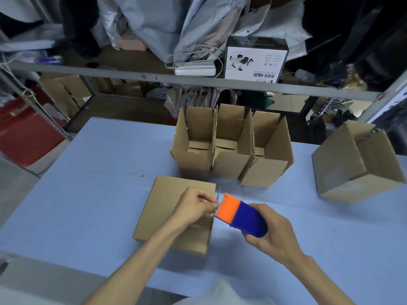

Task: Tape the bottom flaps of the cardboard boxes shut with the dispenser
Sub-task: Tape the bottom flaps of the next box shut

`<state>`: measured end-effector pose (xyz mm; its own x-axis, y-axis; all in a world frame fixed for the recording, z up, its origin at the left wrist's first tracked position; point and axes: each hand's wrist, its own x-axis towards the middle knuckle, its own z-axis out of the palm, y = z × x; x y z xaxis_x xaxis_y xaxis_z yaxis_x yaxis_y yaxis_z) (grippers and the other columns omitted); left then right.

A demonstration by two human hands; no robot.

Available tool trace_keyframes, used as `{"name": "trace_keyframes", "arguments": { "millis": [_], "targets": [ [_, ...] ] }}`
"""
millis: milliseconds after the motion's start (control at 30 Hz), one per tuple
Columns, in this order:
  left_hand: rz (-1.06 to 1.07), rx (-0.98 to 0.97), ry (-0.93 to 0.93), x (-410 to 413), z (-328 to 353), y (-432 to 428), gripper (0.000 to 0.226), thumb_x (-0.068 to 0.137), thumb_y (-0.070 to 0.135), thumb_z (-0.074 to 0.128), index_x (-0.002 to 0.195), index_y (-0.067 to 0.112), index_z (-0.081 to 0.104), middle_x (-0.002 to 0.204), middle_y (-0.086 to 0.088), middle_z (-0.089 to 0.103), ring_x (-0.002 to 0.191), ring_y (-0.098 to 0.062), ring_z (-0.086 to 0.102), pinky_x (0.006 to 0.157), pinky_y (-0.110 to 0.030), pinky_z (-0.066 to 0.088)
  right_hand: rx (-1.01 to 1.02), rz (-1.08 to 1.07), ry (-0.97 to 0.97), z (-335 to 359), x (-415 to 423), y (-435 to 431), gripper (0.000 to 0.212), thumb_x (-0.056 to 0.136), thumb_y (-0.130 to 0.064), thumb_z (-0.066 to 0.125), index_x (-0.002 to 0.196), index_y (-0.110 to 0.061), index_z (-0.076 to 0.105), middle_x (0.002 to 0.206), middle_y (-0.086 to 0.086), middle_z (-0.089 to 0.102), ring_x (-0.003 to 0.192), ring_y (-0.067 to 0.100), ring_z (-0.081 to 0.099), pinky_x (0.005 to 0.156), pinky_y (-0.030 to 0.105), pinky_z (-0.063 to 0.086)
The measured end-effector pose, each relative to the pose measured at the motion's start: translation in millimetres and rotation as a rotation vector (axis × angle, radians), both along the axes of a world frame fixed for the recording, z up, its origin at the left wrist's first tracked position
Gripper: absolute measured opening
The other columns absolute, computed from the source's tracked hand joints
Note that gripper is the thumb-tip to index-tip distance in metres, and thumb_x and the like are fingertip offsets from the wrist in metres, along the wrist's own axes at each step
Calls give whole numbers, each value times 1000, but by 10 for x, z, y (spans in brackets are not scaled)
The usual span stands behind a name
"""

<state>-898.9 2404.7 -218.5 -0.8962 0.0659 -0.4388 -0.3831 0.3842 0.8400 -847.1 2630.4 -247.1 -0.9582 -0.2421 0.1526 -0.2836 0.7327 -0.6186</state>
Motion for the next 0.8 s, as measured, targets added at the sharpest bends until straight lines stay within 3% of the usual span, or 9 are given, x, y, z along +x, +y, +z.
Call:
{"name": "trace_keyframes", "arguments": {
  "millis": [133,267,500,667,800],
  "targets": [
    [19,-60,-57,16,-41,12,14,78,1,68,71,13,69,65,1,67,65,-14,61,64,-24,49,5,55,-29,-1,-31,8,56,65,-45,80,111,-24,55,99,-16,61,79,5,59,61,16,50],
    [24,-47,-93,26,-71,27,23,73,-11,52,68,9,64,66,-11,62,63,-23,58,63,-29,52,55,77,-10,43,-72,-29,65,63,-66,72,106,-19,60,95,-13,64,73,1,56,61,5,41],
    [6,-162,-21,52,-139,56,31,73,-7,52,58,18,59,53,-1,60,52,-16,59,54,-25,54,73,103,-73,69,-120,-16,62,63,-59,80,107,-18,63,94,-10,67,74,3,57,63,8,42],
    [54,-244,30,-44,-139,-204,27,76,0,69,58,19,62,56,1,61,59,-18,59,66,-32,55,142,96,-100,93,-96,154,57,61,-63,73,98,-21,65,82,-14,62,64,4,54,57,12,42],
    [2,-158,-51,-90,-149,-485,24,79,-3,69,62,11,60,56,-4,60,58,-20,57,62,-33,52,203,85,-110,76,-59,282,56,59,-69,68,93,-25,65,78,-17,61,64,6,54,56,15,42]
  ]
}}
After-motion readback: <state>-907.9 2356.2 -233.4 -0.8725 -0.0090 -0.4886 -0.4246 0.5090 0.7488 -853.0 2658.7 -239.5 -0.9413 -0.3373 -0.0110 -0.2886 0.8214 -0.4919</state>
